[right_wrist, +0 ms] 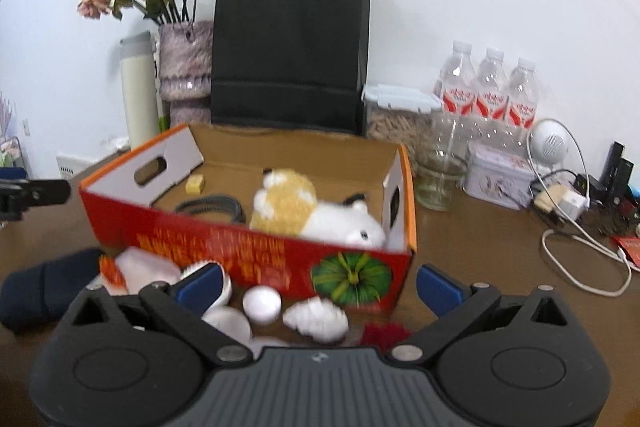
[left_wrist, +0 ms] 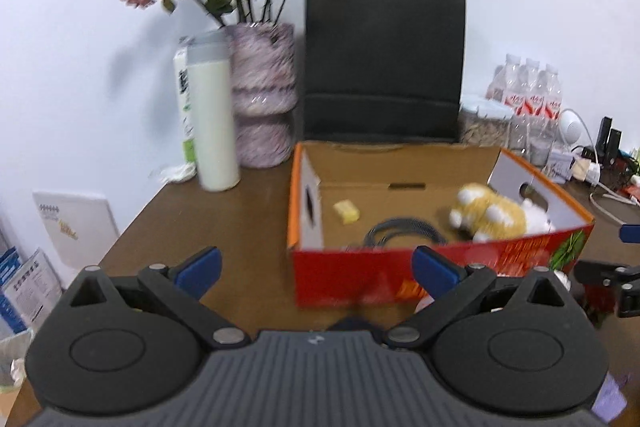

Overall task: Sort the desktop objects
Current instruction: 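Grasp the navy pouch with the left gripper while the right gripper grasps the white jar lid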

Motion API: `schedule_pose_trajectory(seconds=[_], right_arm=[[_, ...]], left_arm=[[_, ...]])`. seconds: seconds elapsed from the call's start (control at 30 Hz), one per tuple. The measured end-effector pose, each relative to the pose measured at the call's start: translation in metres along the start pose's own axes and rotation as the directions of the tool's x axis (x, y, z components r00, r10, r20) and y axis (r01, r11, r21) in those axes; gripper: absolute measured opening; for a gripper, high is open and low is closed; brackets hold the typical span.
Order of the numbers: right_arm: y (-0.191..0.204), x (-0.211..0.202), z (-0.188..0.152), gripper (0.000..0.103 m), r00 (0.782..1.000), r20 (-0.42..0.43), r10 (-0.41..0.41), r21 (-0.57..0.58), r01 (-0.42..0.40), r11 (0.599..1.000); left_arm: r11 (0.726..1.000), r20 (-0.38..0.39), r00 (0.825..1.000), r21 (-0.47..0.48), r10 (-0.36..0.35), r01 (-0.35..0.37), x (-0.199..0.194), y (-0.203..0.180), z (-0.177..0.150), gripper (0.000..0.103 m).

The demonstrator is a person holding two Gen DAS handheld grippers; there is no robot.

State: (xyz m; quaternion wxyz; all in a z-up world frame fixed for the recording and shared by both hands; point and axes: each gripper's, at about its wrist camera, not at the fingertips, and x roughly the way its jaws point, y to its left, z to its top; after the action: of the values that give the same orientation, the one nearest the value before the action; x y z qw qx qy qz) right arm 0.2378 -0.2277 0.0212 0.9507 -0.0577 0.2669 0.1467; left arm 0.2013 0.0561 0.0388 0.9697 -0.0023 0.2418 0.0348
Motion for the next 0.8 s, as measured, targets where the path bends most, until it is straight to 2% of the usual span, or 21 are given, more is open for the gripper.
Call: schedule_pose_trajectory(seconds=[0.17, 0.37, 0.53, 0.8], right_arm=[[0.004, -0.008, -0.020, 0.103, 0.999, -0.040, -0.001, -0.009, 0.001, 1.000], [0.005, -0.014, -0.039, 0.103, 0.996, -0.084, 0.000, 0.009, 0.001, 1.000], [0.005, -0.014, -0.047, 0.103, 0.995, -0.102, 0.004, 0.036, -0.001, 0.999], [0.014, -0.006, -0.051, 0.103, 0.992, -0.123, -0.016, 0.012, 0.017, 1.000]], left_arm=[[1.000, -0.038, 0.999, -0.009, -0.013, 0.013, -0.010, 0.014, -0.016, 0.103], [0.999, -0.101, 0.994, 0.027, -0.034, 0.037, -0.013, 0.017, -0.037, 0.103], [0.996, -0.159, 0.985, 0.044, -0.070, 0.078, -0.006, 0.016, -0.052, 0.103], [0.992, -0.211, 0.975, 0.082, -0.075, 0.095, 0.012, 0.007, -0.061, 0.103]])
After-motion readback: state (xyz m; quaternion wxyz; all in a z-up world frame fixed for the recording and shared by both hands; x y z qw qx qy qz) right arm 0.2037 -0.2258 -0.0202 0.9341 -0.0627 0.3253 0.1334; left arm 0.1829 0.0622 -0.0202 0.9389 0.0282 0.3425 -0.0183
